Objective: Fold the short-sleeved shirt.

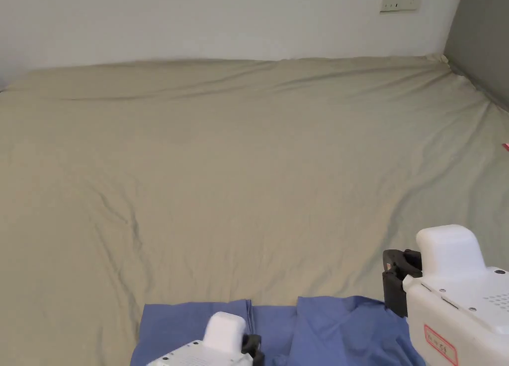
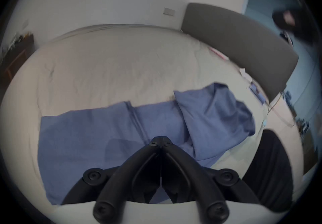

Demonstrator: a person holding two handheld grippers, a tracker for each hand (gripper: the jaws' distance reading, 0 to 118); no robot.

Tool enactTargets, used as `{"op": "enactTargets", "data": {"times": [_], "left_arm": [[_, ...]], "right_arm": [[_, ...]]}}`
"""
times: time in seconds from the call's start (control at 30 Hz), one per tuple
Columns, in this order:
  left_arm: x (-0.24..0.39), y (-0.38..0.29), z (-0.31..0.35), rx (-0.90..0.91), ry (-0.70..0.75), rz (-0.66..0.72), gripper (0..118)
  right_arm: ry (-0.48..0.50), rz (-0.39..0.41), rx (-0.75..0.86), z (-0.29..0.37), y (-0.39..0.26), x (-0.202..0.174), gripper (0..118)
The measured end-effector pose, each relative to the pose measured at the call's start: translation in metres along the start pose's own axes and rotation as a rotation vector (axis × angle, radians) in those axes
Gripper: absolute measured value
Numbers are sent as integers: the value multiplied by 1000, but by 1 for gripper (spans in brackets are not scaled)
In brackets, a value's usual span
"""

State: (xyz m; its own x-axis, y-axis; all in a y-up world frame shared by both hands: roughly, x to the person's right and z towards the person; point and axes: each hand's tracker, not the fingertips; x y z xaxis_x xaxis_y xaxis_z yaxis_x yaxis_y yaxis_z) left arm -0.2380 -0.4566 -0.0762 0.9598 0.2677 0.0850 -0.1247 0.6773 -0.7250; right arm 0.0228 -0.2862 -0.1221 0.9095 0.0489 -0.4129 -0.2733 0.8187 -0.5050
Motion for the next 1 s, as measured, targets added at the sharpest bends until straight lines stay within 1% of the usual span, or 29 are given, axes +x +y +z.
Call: {"op": "enactTargets", "data": {"times": [0.03, 0.13, 0.17, 0.2, 0.27, 0.3, 0.33, 0.37, 0.4, 0.43, 0.47, 0.53, 0.57, 0.63, 0.67, 0.7, 0.77, 0.8, 0.83, 0.87, 0.9, 0.93, 0.97, 1.0], "left_arm": [[-13, 5, 10, 18, -22, 37, 0], [-67, 15, 42, 69, -89, 229, 0], [-88, 16, 52, 83, -92, 289, 10], [-105, 15, 60, 100, -77, 324, 23], [-144, 10, 72, 105, -37, 360, 50], [-155, 9, 74, 88, -30, 383, 61], [-174, 4, 74, 47, -48, 432, 74], [-197, -2, 72, 4, -109, 501, 94], [-218, -10, 68, -30, -197, 583, 106], [-233, -18, 63, -69, -255, 696, 113], [-245, -27, 61, -83, -270, 782, 113], [-257, -39, 56, -53, -293, 828, 113], [-224, -33, 66, -64, -319, 828, 114], [-217, -34, 66, 5, -414, 780, 114], [-215, -33, 60, -16, -454, 803, 114], [-217, -38, 44, -56, -486, 858, 114], [-210, -45, 21, -71, -547, 937, 114], [-203, -42, 16, -45, -574, 931, 112], [-201, -37, 11, -51, -551, 925, 106], [-192, -35, 5, -63, -480, 914, 83], [-183, -32, -1, -87, -391, 865, 48], [-173, -29, -9, -145, -282, 783, 11], [-162, -29, -1, -125, -269, 736, 11], [-160, -23, 7, -88, -335, 762, 11]], "right_arm": [[0, -1, 4, 0, 1, 0, 2], [4, -3, 13, 1, 5, -2, 2], [5, -1, 15, 2, 6, -3, 2], [6, 2, 17, 2, 7, -3, 2], [6, 9, 17, 2, 7, -4, 2], [6, 10, 16, 2, 7, -4, 2], [7, 12, 14, 1, 7, -5, 2], [7, 14, 12, 2, 8, -7, 2], [8, 16, 9, 3, 8, -9, 2], [13, 16, 4, 2, 8, -10, 2], [28, 12, -2, 1, 8, -11, 2], [46, 6, -11, -2, 8, -12, 2], [45, 9, -14, -3, 9, -14, 2], [43, 16, -15, -6, 8, -17, 2], [49, 15, -18, -8, 8, -17, 2], [57, 12, -21, -9, 9, -19, 2], [75, 9, -27, -8, 12, -27, 2], [78, 12, -28, -8, 13, -30, 2], [78, 20, -27, -8, 14, -33, 2], [76, 29, -26, -8, 14, -35, 2], [77, 35, -27, -5, 16, -39, 2], [80, 39, -28, -4, 17, -42, 2], [83, 39, -29, -4, 17, -44, 2], [84, 38, -30, -4, 17, -45, 2]]}}
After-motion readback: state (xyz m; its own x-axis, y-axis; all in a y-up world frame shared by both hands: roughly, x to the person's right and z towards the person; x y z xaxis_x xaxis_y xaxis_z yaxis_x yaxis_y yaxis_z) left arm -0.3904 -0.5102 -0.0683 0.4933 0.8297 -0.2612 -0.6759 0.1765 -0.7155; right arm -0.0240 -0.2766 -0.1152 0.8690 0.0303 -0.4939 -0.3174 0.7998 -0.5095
